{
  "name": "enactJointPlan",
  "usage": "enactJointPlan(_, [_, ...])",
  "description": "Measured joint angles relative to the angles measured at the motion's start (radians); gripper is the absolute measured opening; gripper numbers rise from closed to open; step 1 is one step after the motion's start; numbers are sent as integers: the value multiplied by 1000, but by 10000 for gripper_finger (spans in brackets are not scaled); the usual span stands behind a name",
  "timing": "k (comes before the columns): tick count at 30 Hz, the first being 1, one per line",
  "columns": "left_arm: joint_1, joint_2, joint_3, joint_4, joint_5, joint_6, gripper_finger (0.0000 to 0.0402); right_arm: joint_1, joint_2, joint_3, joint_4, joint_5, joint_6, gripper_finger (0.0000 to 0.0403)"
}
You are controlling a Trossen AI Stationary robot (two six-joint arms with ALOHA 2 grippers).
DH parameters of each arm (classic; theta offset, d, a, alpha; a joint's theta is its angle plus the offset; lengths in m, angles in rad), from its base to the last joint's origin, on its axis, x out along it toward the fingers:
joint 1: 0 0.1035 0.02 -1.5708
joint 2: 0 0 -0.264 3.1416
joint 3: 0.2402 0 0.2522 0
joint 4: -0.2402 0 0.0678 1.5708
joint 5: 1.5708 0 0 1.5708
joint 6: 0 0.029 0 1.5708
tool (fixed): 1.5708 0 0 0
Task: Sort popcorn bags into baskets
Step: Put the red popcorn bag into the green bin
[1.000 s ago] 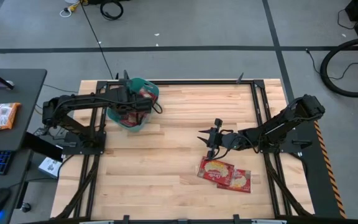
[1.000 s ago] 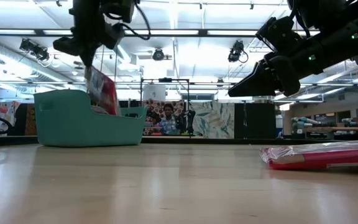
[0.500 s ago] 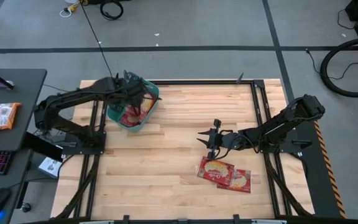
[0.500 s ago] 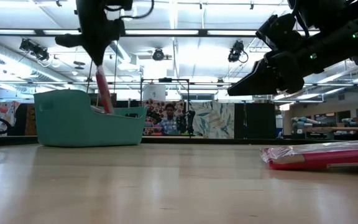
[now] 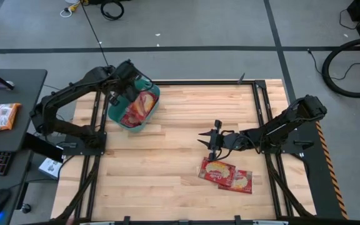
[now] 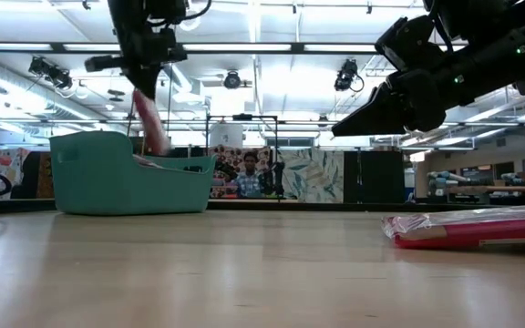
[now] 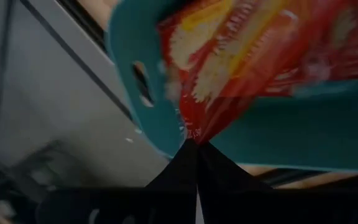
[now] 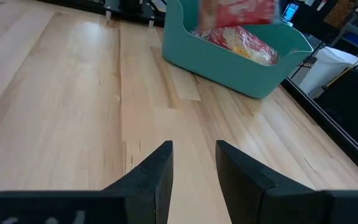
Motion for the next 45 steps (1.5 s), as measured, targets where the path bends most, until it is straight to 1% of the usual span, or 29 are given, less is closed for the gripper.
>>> enactJointPlan(5, [38,31,1,6,-1,139,1,0,0,0,5,0,0,126])
enactJointPlan(9, [60,74,1,1,-21,201,0,0,0,0,7,0,0,126])
enactJointPlan(13, [79,115,1,20,-5,246,0,0,0,0,12,0,0,126])
enactJointPlan(23, [131,227,1,42,10,259,5,0,0,0,12,0,0,126])
enactJointPlan(28, [135,255,0,53,-8,190,12,0,0,0,12,0,0,126])
enactJointPlan(30, [135,255,0,53,-14,184,26,0,0,0,12,0,0,126])
enactJointPlan(32, [133,255,0,54,-19,184,48,0,0,0,12,0,0,126])
enactJointPlan(37, [132,255,0,92,-93,133,108,0,0,0,12,0,0,126])
enactJointPlan(39, [132,255,5,106,-102,94,129,0,0,0,12,0,0,126])
enactJointPlan(41, [132,247,19,96,-73,53,144,0,0,0,12,0,3,126])
enactJointPlan(45, [111,231,50,117,62,-78,153,0,0,0,12,0,8,126])
